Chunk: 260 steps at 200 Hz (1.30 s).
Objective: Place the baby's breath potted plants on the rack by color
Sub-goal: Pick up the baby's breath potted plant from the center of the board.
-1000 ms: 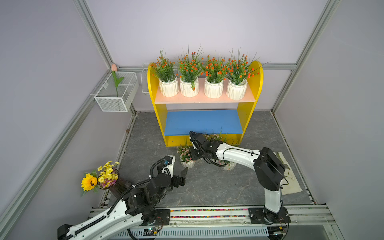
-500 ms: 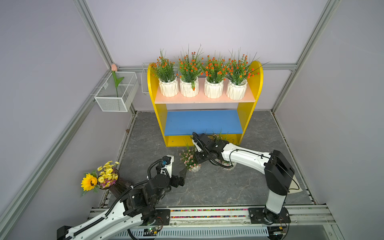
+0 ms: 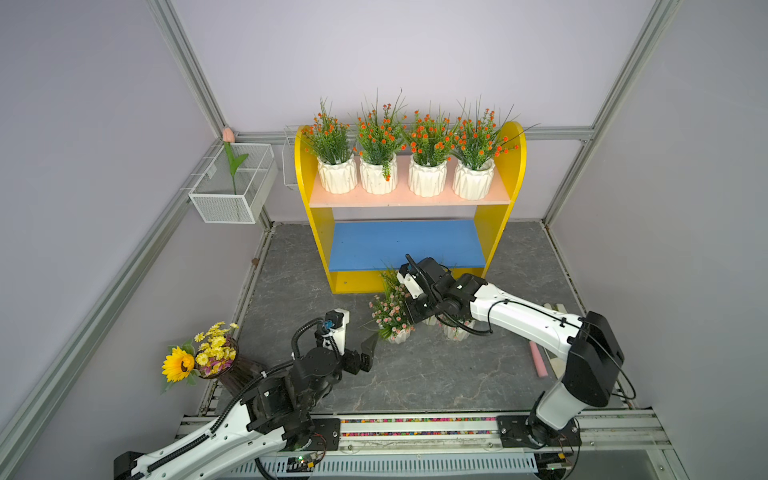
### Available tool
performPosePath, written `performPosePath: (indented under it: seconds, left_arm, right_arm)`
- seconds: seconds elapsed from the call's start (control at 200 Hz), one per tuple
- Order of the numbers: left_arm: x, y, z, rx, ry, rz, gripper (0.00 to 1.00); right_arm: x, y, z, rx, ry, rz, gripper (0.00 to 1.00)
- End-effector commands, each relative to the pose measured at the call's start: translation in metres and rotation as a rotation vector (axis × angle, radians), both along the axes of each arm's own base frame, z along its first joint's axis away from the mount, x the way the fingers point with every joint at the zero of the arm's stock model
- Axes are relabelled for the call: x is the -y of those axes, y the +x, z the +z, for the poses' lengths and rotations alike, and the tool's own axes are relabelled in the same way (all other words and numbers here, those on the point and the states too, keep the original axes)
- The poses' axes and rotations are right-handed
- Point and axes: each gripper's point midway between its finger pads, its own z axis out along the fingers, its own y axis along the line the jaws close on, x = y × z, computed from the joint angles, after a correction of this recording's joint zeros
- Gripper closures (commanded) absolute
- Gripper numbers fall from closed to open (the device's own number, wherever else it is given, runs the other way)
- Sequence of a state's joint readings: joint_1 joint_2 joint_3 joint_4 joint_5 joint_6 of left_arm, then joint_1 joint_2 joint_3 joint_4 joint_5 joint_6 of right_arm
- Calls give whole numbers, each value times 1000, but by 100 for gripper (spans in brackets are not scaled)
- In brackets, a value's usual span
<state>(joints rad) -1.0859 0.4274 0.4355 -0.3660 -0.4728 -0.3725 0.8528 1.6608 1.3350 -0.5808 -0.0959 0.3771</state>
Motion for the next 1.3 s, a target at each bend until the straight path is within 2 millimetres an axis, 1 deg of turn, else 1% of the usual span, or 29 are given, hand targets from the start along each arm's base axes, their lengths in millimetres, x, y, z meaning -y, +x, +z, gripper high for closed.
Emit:
performPosePath:
  seconds: [0.0, 0.205, 0.43, 0.53, 0.61, 0.82, 0.98, 1.295]
  left_arm:
    - [14, -2, 1, 11, -31, -57, 0]
    - [30, 0, -6, 5, 1, -97, 0]
    - [47, -4, -7, 2, 2, -174, 0]
    - [51, -5, -6, 11, -1, -185, 0]
    - [51, -4, -6, 25, -5, -182, 0]
    - [56, 3, 3, 103, -22, -172, 0]
    - [60, 9, 3, 134, -5, -160, 0]
    - [69, 9, 2, 191, 24, -200, 0]
  right_arm:
    - [-5, -1, 40, 33, 116, 48, 91]
    - [3, 1, 66, 50, 150, 63, 90]
    - [6, 3, 93, 77, 185, 82, 90]
    - [7, 4, 95, 73, 184, 85, 91]
    - [5, 0, 98, 60, 205, 99, 90]
    - [0, -10, 103, 19, 251, 127, 90]
    - [0, -15, 110, 7, 266, 136, 91]
    - [-5, -20, 119, -18, 307, 153, 91]
